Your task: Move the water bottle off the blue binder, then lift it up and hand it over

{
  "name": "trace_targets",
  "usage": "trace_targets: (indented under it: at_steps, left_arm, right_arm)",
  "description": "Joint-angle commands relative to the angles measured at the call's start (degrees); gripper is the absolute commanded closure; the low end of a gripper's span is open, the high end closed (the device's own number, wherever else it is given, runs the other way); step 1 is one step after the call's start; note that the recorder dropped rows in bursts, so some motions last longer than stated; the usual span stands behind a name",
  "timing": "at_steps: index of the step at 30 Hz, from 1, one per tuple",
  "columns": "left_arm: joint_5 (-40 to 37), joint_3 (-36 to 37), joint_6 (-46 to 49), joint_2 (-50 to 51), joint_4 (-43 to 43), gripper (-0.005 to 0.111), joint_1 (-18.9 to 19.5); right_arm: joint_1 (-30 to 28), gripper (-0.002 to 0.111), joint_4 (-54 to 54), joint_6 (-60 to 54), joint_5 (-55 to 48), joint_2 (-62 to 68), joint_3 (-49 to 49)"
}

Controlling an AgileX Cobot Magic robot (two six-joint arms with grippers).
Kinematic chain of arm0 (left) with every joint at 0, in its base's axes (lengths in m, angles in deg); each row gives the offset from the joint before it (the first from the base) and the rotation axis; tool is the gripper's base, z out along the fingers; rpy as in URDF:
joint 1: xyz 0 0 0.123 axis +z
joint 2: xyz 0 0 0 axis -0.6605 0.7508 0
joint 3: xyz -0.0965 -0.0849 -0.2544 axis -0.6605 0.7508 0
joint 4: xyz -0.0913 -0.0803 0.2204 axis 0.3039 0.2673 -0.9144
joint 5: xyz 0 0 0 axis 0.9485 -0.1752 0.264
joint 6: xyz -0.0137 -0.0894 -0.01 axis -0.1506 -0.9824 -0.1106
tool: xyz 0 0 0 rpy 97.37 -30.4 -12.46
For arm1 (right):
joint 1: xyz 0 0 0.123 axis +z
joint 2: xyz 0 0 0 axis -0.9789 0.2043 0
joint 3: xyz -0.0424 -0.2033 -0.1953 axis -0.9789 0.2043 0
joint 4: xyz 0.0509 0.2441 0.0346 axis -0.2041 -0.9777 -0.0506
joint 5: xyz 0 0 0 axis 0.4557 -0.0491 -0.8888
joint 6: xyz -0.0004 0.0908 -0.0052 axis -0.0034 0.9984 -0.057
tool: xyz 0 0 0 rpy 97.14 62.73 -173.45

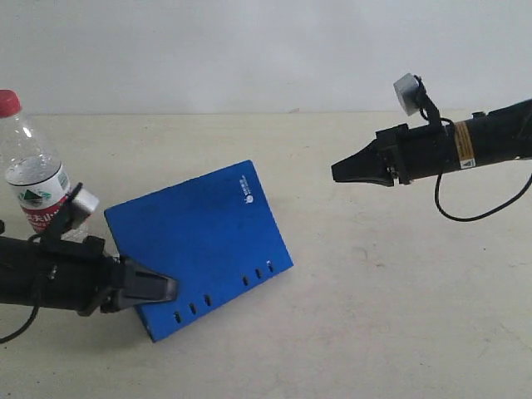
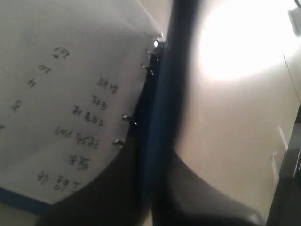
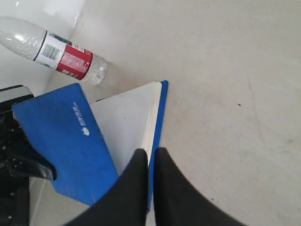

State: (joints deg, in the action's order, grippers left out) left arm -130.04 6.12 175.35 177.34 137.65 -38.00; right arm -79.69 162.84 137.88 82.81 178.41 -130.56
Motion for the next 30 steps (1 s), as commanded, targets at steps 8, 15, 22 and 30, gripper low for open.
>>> trace_targets:
  at_steps: [8,15,22,30]
  left_arm:
    - [-1.36,0.37,7.64,0.24,-2.71,0.102,-18.09]
    - [-1.82,-2.52,7.74,0.24,-2.92,0.102,-23.36]
    - [8.91,-5.18,1.56,-0.57,3.00,0.102,-19.48]
    - [12.93,-5.28,-1.08,-1.97,3.00,0.056,-16.48]
  right_arm:
    - [-2.75,0.108,-0.03,-5.21,0.63,-9.77,0.12]
    - [-4.85,0.108,-0.03,-0.55,0.63,-10.14,0.12]
    - [-3.40,0.108,-0.03,-0.88,0.63,-10.14,0.12]
    - [0.61,0.108,-0.03,-8.24,0.63,-10.14,0.12]
